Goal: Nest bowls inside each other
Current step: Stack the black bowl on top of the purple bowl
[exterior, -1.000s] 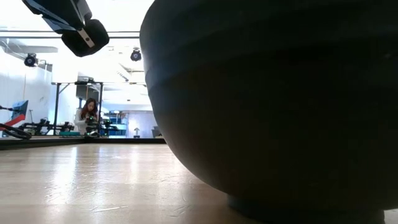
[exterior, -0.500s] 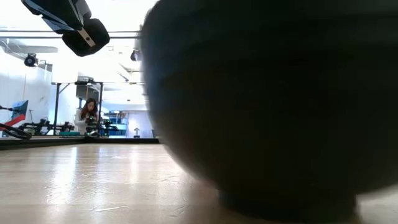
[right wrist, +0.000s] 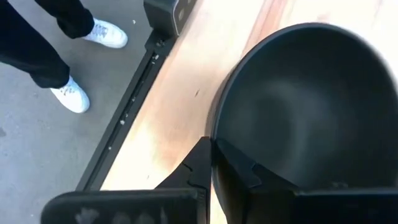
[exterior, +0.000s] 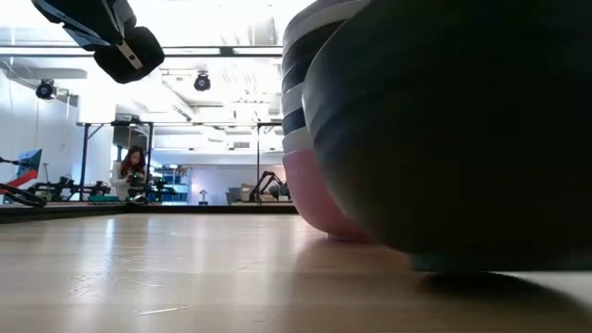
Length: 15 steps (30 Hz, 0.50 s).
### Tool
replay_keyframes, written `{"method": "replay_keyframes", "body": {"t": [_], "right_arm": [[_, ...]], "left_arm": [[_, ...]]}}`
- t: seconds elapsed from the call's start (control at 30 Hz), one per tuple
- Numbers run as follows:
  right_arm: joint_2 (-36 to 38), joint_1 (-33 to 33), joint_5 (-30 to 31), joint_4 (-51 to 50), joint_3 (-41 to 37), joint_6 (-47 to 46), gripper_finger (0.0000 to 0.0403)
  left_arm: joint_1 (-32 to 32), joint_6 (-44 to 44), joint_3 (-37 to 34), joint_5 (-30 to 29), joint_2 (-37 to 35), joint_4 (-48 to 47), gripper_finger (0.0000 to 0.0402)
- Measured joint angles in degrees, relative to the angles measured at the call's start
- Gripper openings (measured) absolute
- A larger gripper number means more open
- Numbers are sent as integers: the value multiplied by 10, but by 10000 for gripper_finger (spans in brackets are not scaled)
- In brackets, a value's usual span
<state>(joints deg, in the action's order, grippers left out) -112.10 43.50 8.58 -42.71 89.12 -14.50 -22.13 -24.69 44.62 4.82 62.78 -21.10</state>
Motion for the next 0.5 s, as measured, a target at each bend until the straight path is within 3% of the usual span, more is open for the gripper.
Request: {"method": "replay_keyframes", "body": {"t": [0.17, 0.5], "right_arm": [[17, 4, 0, -38, 18, -16, 12], [66, 19, -1, -195, 20, -187, 12]], "left_arm": [[0, 0, 0, 0, 0, 0, 0], [0, 0, 0, -4, 0, 0, 0]]}}
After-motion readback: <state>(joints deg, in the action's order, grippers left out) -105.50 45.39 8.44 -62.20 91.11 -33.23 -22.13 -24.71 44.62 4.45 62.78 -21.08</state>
